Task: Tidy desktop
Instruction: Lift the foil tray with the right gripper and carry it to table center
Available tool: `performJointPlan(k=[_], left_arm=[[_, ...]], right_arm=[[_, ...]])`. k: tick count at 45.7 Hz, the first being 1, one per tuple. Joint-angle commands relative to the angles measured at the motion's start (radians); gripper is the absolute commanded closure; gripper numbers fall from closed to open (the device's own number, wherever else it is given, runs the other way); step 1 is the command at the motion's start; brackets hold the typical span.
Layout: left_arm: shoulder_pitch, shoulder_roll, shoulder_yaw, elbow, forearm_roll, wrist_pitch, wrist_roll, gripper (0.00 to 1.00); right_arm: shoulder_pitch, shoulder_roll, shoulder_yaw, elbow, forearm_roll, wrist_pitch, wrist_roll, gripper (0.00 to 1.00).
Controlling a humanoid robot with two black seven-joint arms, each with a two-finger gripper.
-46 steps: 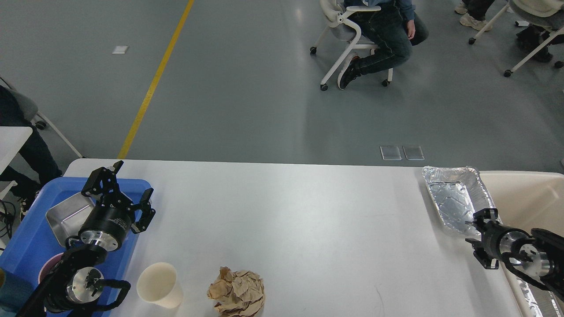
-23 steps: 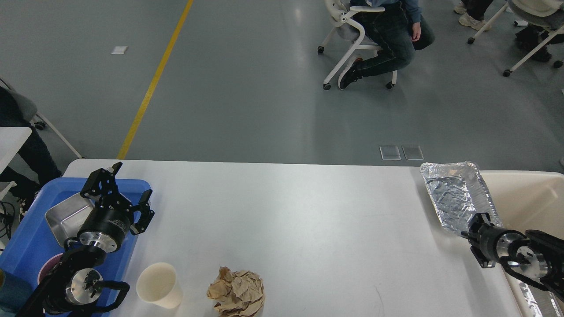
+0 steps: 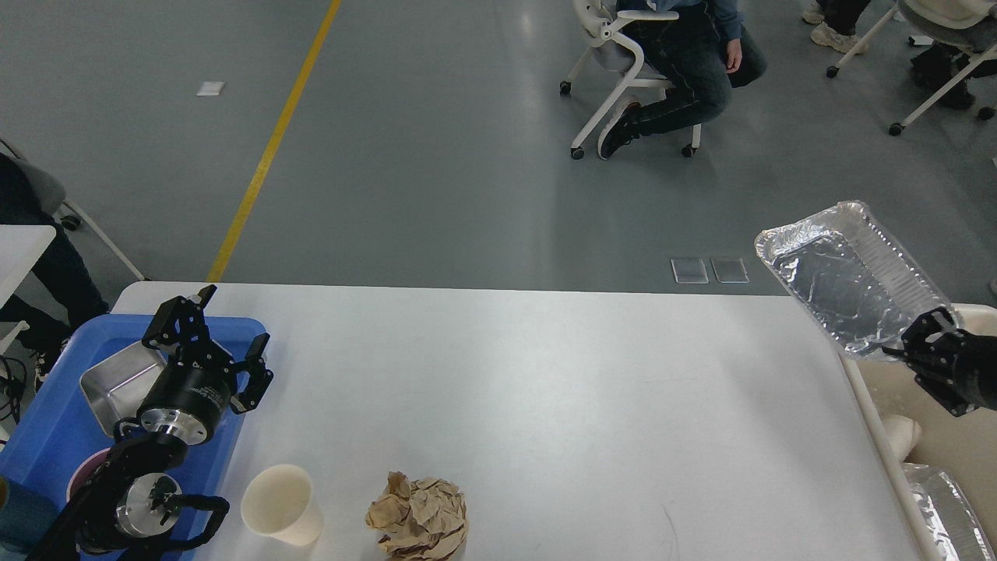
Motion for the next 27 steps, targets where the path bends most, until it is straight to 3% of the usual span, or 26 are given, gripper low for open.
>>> performJointPlan(k=[1, 9, 16, 27], left_arm=[[0.001, 0.000, 0.001, 0.000, 0.000, 0.001, 0.001, 0.03], [0.003, -0.002, 0.002, 0.000, 0.000, 0.001, 0.002, 0.03], [0.003, 0.001, 0.002, -0.002, 0.002, 0.023, 0.003, 0.03], [0.003, 0.020, 0.001, -0.002, 0.002, 0.040, 0.009, 0.03]], right_arm=[[0.026, -0.132, 0.004, 0.150, -0.038, 0.027, -0.001, 1.00], [0.040, -0.166, 0.010, 0.220, -0.056, 0.064, -0.003, 1.00], [0.069, -0.077, 0.001, 0.270, -0.126, 0.090, -0.022, 1.00], [0.138, 0.161, -0.008, 0.279, -0.321, 0.142, -0.228, 1.00]])
